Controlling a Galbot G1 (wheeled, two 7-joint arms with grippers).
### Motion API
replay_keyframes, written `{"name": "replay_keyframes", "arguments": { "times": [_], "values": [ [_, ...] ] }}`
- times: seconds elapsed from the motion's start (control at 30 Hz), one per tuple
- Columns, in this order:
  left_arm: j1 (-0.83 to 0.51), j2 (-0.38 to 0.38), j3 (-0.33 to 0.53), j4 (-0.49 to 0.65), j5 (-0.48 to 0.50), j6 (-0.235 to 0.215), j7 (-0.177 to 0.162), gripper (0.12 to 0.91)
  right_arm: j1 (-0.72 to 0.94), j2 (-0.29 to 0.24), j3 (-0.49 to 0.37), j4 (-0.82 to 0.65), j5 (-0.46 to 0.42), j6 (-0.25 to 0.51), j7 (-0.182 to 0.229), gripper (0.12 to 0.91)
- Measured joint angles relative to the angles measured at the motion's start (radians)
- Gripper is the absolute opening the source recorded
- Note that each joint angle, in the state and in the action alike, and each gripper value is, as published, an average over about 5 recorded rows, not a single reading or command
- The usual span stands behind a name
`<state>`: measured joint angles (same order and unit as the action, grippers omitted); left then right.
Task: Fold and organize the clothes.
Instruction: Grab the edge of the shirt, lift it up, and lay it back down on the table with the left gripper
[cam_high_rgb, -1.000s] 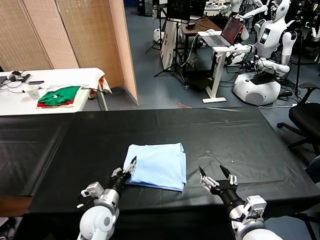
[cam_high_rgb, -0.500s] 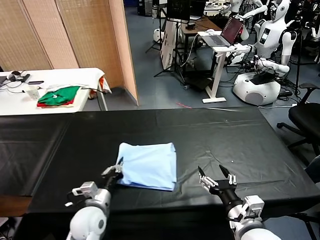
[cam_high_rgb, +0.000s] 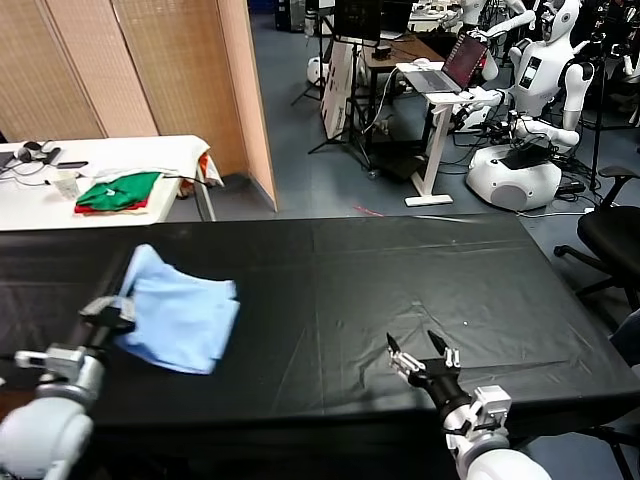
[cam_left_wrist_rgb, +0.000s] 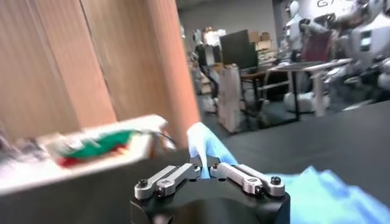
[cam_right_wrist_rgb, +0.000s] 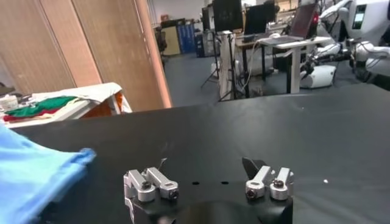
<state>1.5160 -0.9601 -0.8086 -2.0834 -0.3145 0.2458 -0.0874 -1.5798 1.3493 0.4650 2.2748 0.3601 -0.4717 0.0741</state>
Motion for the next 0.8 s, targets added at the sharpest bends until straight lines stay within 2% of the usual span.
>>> {"name": "replay_keyframes", "arguments": {
  "times": [0.1,0.2,0.33,0.4,0.63,0.7,0.8],
  "values": [
    [0.013,0.004,-0.017,-0.043,0.031,0.020,-0.023,0.177,-0.002,0.006,-0.009,-0.008,-0.008,0.001,0.000,0.907],
    [0.017,-0.031,0.014,-0.090,0.057,0.049,-0.048,0.177,-0.004,0.009,-0.009,-0.013,-0.012,0.002,0.000,0.907],
    [0.016,-0.128,0.115,-0.144,0.031,0.101,-0.083,0.177,-0.006,0.010,-0.002,-0.024,-0.013,0.002,0.000,0.907],
    [0.012,-0.195,0.183,-0.155,0.033,0.116,-0.089,0.177,-0.005,0.012,-0.001,-0.029,-0.012,0.003,-0.001,0.907],
    [-0.025,-0.422,0.403,-0.081,0.151,0.101,-0.081,0.177,0.012,0.014,-0.005,-0.043,0.024,-0.006,-0.004,0.907],
    [-0.028,-0.464,0.446,-0.057,0.183,0.095,-0.067,0.177,0.020,0.009,-0.006,-0.047,0.053,-0.018,-0.004,0.907],
    [-0.021,-0.497,0.492,-0.038,0.210,0.081,-0.031,0.227,0.035,-0.003,-0.011,-0.054,0.113,-0.049,-0.001,0.907]
  ]
}}
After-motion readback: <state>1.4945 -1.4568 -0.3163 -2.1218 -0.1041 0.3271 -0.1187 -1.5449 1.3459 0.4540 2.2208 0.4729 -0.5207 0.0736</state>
